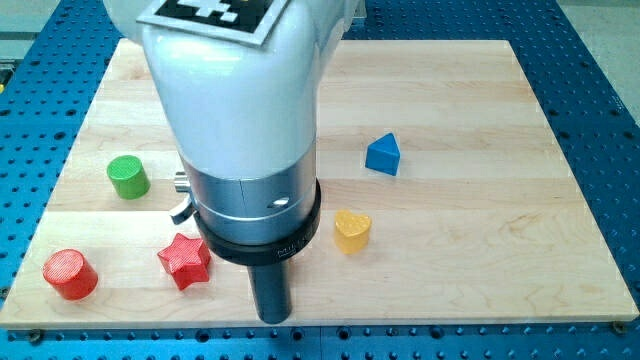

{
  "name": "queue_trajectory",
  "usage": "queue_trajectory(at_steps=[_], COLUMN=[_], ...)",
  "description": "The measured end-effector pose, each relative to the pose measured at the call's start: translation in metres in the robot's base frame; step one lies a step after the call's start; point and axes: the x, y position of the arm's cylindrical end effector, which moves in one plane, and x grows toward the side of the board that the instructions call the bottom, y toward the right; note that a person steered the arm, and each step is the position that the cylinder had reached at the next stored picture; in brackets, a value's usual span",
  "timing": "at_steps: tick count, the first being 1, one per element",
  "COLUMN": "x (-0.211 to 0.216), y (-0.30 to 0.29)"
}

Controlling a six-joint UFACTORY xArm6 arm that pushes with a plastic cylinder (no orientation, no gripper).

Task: Push the hexagon into the heart

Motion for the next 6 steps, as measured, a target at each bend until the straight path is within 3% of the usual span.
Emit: queue_trajectory(at_steps=[4, 6], x=[-0.005, -0.037], y=[-0.013, -0.042])
